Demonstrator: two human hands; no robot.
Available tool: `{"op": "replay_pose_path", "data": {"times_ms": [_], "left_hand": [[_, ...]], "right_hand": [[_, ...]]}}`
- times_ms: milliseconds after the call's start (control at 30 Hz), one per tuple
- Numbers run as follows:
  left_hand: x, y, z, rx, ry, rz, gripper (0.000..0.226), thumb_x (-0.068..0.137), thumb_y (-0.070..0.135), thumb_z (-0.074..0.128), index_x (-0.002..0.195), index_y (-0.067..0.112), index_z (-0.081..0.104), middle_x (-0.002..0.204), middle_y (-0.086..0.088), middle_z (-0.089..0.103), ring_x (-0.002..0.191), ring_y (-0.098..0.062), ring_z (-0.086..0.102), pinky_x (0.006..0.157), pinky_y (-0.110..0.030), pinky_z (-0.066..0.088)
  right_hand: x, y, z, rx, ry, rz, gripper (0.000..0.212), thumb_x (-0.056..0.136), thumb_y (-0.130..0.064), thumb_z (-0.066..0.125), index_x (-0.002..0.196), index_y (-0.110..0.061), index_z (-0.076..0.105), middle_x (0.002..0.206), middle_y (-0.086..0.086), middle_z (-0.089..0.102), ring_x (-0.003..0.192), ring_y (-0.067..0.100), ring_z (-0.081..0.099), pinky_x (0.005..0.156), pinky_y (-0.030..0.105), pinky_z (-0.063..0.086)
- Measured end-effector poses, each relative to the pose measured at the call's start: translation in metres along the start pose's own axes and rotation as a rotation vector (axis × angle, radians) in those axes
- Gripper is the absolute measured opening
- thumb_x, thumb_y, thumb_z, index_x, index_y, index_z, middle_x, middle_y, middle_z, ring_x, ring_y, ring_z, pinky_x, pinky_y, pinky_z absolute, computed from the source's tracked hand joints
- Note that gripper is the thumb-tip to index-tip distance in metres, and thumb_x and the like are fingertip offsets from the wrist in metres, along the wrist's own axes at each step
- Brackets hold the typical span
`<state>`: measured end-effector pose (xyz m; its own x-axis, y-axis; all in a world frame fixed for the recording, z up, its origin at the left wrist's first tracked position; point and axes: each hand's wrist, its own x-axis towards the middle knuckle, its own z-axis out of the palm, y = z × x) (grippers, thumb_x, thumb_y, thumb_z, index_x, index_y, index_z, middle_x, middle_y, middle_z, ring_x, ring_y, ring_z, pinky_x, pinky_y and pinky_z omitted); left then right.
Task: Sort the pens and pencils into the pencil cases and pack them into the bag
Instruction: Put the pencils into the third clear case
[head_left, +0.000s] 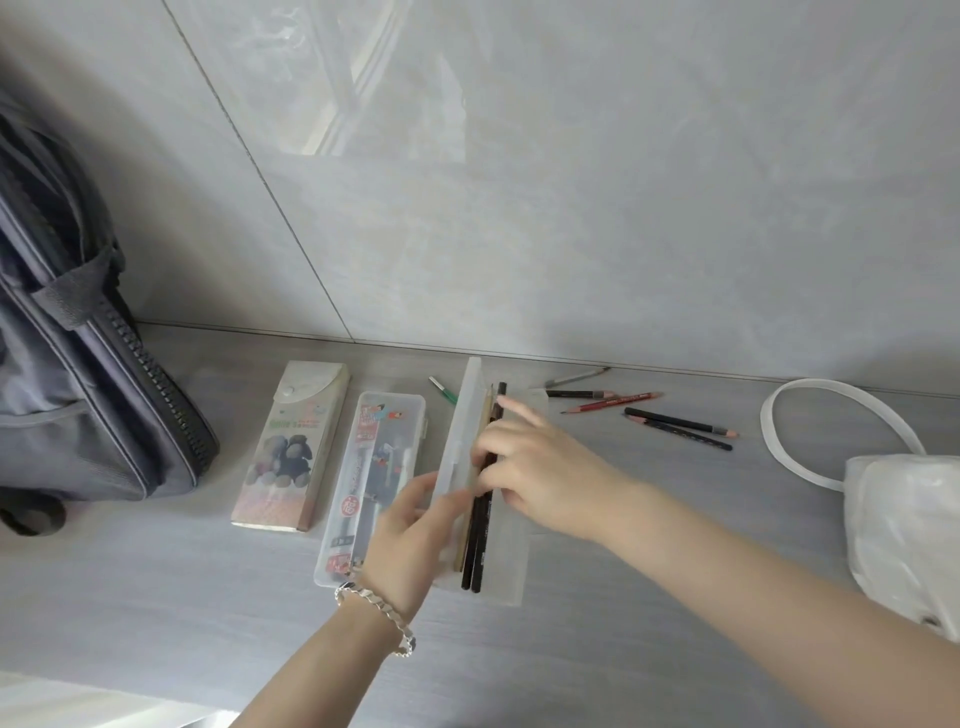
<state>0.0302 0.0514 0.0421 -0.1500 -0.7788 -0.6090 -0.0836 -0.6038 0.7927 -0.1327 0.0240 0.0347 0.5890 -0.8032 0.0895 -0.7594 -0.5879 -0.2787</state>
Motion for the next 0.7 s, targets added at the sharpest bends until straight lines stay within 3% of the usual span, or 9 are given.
{"op": "replay_pose_path", "data": {"times_ms": [100, 167, 233, 300, 367, 433, 533, 633, 700], "left_hand": [[-0.001, -0.001, 0.003, -0.108, 0.029, -0.015, 0.044, 0.041, 0.047, 0.067, 0.083, 0.038, 0.056, 0.075, -0.003, 0.052, 0.076, -0.019, 0.051, 0.082, -0.041, 0.041], [-0.003, 0.001, 0.006, -0.125, 0.031, 0.019, 0.037, 0.049, 0.042, 0.067, 0.082, 0.038, 0.050, 0.072, 0.001, 0.049, 0.073, -0.017, 0.048, 0.077, -0.036, 0.039], [-0.005, 0.003, 0.007, -0.119, 0.022, 0.049, 0.032, 0.060, 0.036, 0.068, 0.088, 0.032, 0.054, 0.077, 0.001, 0.053, 0.074, -0.016, 0.051, 0.078, -0.033, 0.041], [-0.005, 0.005, 0.009, -0.108, 0.040, 0.088, 0.013, 0.081, 0.020, 0.065, 0.089, 0.025, 0.056, 0.081, 0.000, 0.059, 0.076, -0.017, 0.056, 0.080, -0.034, 0.045], [-0.004, 0.006, 0.009, -0.099, 0.039, 0.098, 0.017, 0.090, 0.011, 0.054, 0.086, 0.027, 0.055, 0.084, -0.001, 0.061, 0.078, -0.018, 0.057, 0.078, -0.033, 0.046], [-0.004, 0.006, 0.009, -0.107, 0.042, 0.108, 0.013, 0.086, 0.016, 0.060, 0.087, 0.028, 0.054, 0.085, -0.003, 0.059, 0.077, -0.021, 0.056, 0.077, -0.031, 0.046], [-0.007, 0.008, 0.010, -0.198, 0.053, 0.063, 0.038, 0.050, 0.038, 0.072, 0.084, 0.033, 0.054, 0.082, -0.004, 0.050, 0.085, -0.022, 0.048, 0.081, -0.038, 0.040], [-0.007, 0.005, 0.010, -0.201, 0.102, 0.072, 0.023, 0.064, 0.030, 0.069, 0.079, 0.037, 0.052, 0.077, -0.006, 0.046, 0.083, -0.020, 0.046, 0.079, -0.040, 0.038], [-0.008, 0.003, 0.009, -0.184, 0.093, 0.082, 0.024, 0.070, 0.029, 0.070, 0.089, 0.033, 0.055, 0.074, -0.007, 0.045, 0.079, -0.020, 0.048, 0.077, -0.038, 0.041]], "right_hand": [[-0.008, -0.008, 0.009, 0.077, 0.033, 0.089, 0.038, 0.059, 0.001, 0.066, 0.094, -0.014, 0.072, 0.097, 0.009, 0.067, 0.095, 0.028, 0.064, 0.105, 0.044, 0.030], [-0.015, -0.015, 0.018, 0.021, 0.051, 0.136, 0.040, 0.063, -0.010, 0.072, 0.102, -0.013, 0.069, 0.110, 0.010, 0.067, 0.105, 0.027, 0.064, 0.099, 0.045, 0.042], [-0.022, -0.023, 0.022, -0.034, 0.067, 0.126, 0.034, 0.073, -0.024, 0.063, 0.105, -0.013, 0.068, 0.117, 0.008, 0.066, 0.110, 0.023, 0.063, 0.093, 0.043, 0.049], [-0.026, -0.028, 0.024, -0.069, 0.079, 0.107, 0.041, 0.079, -0.032, 0.042, 0.106, -0.015, 0.068, 0.118, 0.005, 0.066, 0.110, 0.019, 0.062, 0.094, 0.039, 0.049], [-0.029, -0.031, 0.024, -0.094, 0.094, 0.099, 0.046, 0.080, -0.034, 0.036, 0.106, -0.014, 0.068, 0.117, 0.005, 0.067, 0.110, 0.017, 0.063, 0.095, 0.037, 0.049], [-0.031, -0.035, 0.025, -0.120, 0.091, 0.088, 0.048, 0.080, -0.034, 0.035, 0.107, -0.014, 0.069, 0.115, 0.004, 0.068, 0.110, 0.016, 0.063, 0.094, 0.038, 0.050], [-0.034, -0.040, 0.026, -0.128, 0.081, 0.066, 0.046, 0.081, -0.033, 0.035, 0.105, -0.014, 0.069, 0.112, 0.003, 0.069, 0.110, 0.017, 0.063, 0.095, 0.039, 0.048], [-0.039, -0.046, 0.028, -0.126, 0.068, 0.029, 0.044, 0.083, -0.032, 0.037, 0.106, -0.015, 0.069, 0.112, 0.001, 0.069, 0.112, 0.015, 0.061, 0.099, 0.038, 0.044], [-0.045, -0.048, 0.029, -0.116, 0.058, -0.005, 0.042, 0.084, -0.033, 0.038, 0.106, -0.016, 0.069, 0.110, -0.002, 0.070, 0.112, 0.014, 0.060, 0.102, 0.037, 0.041]]}}
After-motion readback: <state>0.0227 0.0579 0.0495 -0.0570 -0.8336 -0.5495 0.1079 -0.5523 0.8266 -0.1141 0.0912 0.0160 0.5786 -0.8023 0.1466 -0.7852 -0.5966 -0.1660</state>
